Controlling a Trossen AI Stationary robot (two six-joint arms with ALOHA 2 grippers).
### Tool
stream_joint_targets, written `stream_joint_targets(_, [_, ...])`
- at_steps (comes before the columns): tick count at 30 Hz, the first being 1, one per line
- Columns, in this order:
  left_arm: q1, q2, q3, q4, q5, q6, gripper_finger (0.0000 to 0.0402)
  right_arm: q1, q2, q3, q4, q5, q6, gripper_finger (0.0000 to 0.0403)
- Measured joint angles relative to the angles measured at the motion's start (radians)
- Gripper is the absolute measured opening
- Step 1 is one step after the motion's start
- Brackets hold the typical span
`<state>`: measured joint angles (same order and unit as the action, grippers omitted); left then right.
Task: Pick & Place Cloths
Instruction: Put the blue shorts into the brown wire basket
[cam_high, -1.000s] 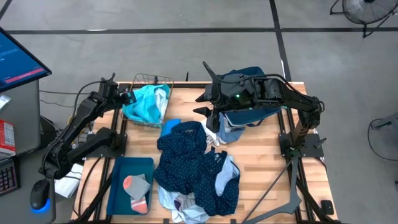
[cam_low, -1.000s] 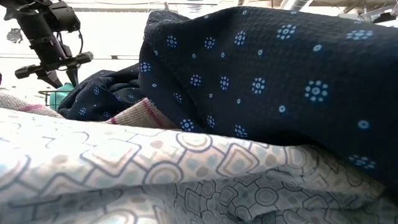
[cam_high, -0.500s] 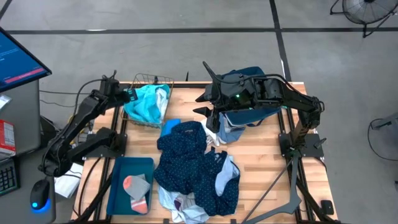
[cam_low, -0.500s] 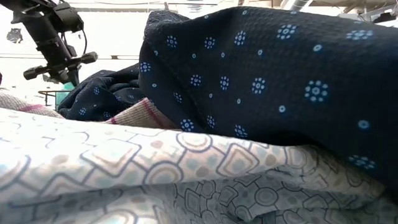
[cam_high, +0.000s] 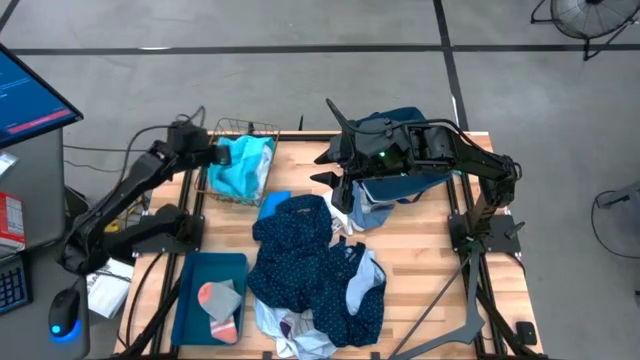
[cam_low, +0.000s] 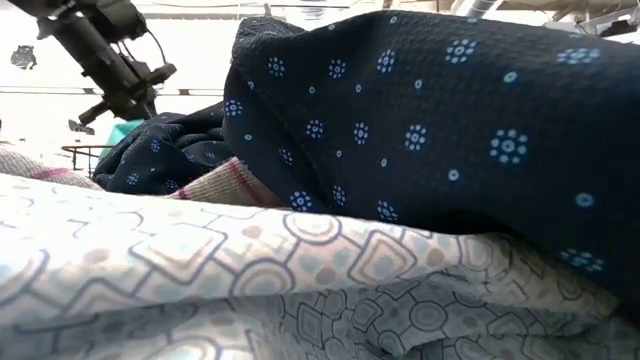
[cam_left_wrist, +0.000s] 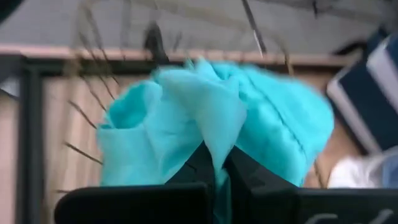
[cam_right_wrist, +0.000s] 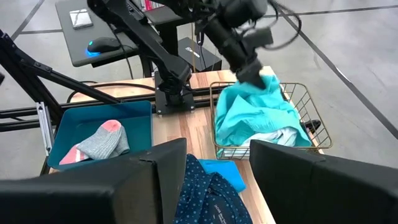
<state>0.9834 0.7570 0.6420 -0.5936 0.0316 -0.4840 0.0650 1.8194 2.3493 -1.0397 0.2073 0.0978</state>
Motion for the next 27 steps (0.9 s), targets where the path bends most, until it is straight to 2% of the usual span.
stream_joint_targets(3, [-0.074,0.060,-0.024,0.015,-0.018,-0.004,0.0000,-0.001,0.000,0.000,0.000,0.000,0.000,0.0172])
stream_joint_targets(7, [-0.170,0.166,-0.036,0.064,-0.098,-0.019,0.0000,-0.003,0.012,0.000,0.015,0.001,0.000,0.0172])
stream_joint_targets(13, [-0.240,0.330,0.008,0.108,-0.112,-0.007,0.0000,-0.003,0.042,0.002,0.050,0.001,0.000,0.0172])
stream_joint_targets(17, [-0.243,0.411,0.077,0.061,-0.106,0.095,0.0000,-0.008,0.066,-0.002,0.039,0.000,0.000,0.0172])
stream_joint_targets(23, [-0.241,0.505,0.181,0.012,-0.068,0.393,0.0000,-0.008,0.067,-0.001,0.033,0.000,0.012,0.0172])
stream_joint_targets(27, [-0.241,0.561,0.202,-0.002,-0.043,0.535,0.0000,-0.008,0.067,-0.001,0.041,0.000,0.023,0.0172])
